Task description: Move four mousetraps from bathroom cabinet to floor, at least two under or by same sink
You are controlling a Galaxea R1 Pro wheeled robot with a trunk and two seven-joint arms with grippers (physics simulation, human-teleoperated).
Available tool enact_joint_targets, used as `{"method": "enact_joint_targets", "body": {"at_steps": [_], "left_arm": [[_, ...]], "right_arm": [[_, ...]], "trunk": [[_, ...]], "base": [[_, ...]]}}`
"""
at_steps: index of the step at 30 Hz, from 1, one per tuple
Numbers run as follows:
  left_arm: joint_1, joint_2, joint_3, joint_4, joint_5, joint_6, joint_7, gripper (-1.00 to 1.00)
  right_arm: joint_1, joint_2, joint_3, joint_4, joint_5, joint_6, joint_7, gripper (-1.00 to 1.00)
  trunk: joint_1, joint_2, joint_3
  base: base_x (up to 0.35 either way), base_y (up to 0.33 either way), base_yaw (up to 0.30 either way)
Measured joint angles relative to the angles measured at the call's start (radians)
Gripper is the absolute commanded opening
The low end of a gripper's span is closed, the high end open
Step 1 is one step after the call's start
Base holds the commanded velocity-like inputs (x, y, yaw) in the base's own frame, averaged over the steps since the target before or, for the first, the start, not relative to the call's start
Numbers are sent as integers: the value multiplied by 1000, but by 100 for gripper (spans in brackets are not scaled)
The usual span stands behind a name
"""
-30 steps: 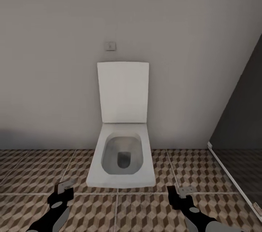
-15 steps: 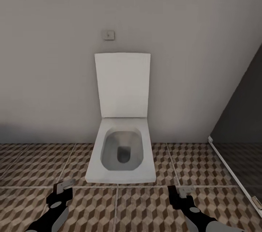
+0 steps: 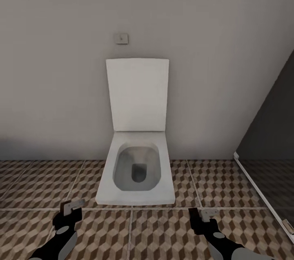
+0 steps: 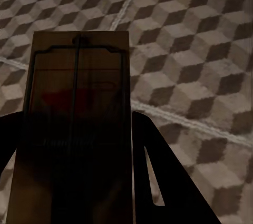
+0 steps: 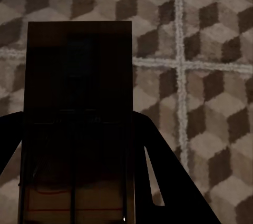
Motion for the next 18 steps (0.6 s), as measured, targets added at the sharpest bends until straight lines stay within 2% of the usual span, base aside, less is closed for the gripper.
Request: {"method": "enact_joint_targets", "body": {"at_steps": [7,18], "left_arm": [[0,-2,0,0,0,-10,0,-100],[0,-6,1,0,0,-9,-1,-100]], "right_arm": [[0,0,0,0,0,1,0,-100],[0,0,0,0,0,1,0,-100]], "trunk": [[0,0,0],[0,0,0]], "base": [[14,0,0],[121,0,0]]}}
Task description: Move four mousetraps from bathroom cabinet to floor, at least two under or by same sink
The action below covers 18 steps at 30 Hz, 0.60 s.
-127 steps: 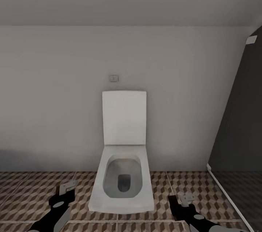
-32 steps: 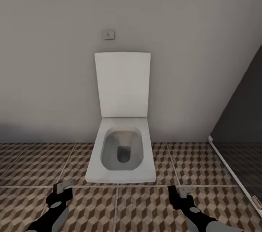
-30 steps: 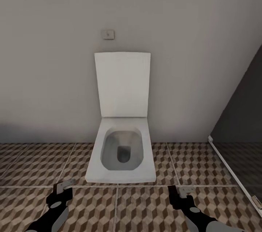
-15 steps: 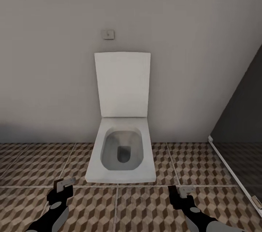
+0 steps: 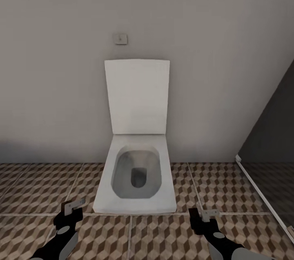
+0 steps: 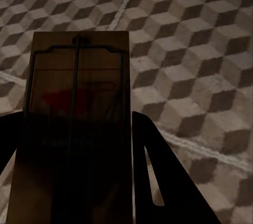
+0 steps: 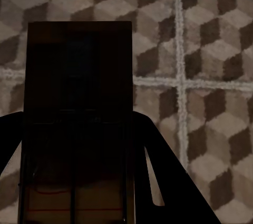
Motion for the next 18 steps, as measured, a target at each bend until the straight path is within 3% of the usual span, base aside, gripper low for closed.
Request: {"method": "enact_joint_targets", "body": {"at_steps": [18], "left_arm": [[0,6,0,0,1,-3,1,-100]], "right_arm": [[0,0,1,0,0,-1,0,-100]], "trunk": [[0,0,0]], "base": [[19,0,0]]}}
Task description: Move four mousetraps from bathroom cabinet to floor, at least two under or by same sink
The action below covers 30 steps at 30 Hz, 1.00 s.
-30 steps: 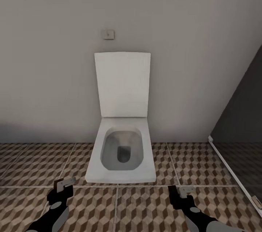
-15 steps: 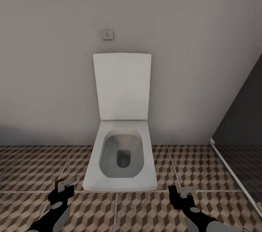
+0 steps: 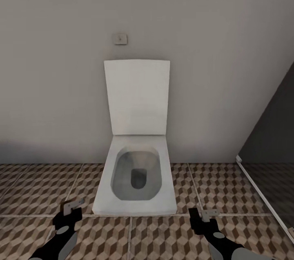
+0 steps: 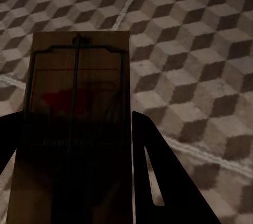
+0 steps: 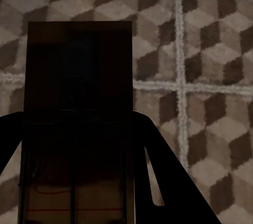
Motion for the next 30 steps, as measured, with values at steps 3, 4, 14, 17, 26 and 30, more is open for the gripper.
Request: {"method": "enact_joint_targets", "body": {"at_steps": [3,4,14,17,26,30], "left_arm": [[0,0,2,0,0,1,1,-100],[0,-1,2,0,0,1,2,-100],[0,-2,0,0,0,-1,2,-100],[0,-2,0,0,0,0,2,-100],[0,-3,-1,0,-1,1,1,-100],[0,-3,-1,0,-1,1,1,-100]], "right_arm": [[0,0,0,0,0,0,0,-100],[0,0,0,0,0,0,0,-100],[0,0,0,0,1,0,0,-100],[0,0,0,0,1,0,0,-100],[0,0,0,0,1,1,0,-100],[0,0,1,-1,1,1,0,-100]], "trunk": [[0,0,0],[0,0,0],[0,0,0],[0,0,0],[0,0,0],[0,0,0]], "base": [[75,0,0],[175,0,0],[88,0,0],[6,0,0],[1,0,0],[0,0,0]]}}
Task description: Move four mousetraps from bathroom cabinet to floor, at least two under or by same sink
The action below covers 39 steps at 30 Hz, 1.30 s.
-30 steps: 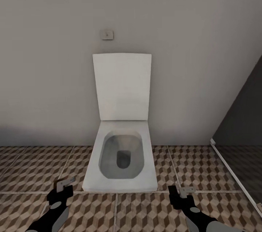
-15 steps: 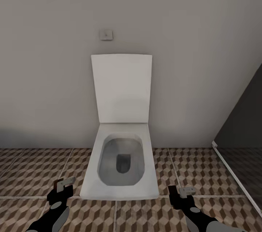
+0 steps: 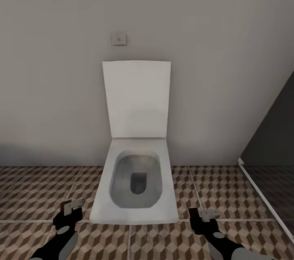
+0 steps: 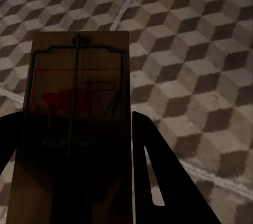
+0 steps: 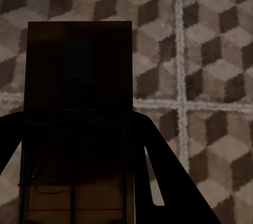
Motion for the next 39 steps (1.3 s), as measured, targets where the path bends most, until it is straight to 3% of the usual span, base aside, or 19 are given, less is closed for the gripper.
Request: {"method": "enact_joint_targets", "body": {"at_steps": [39], "left_arm": [[0,-5,-1,0,1,-1,-2,-100]], "right_arm": [[0,0,1,-13,1,0,0,-100]], "trunk": [[0,0,0]], "base": [[6,3,0]]}}
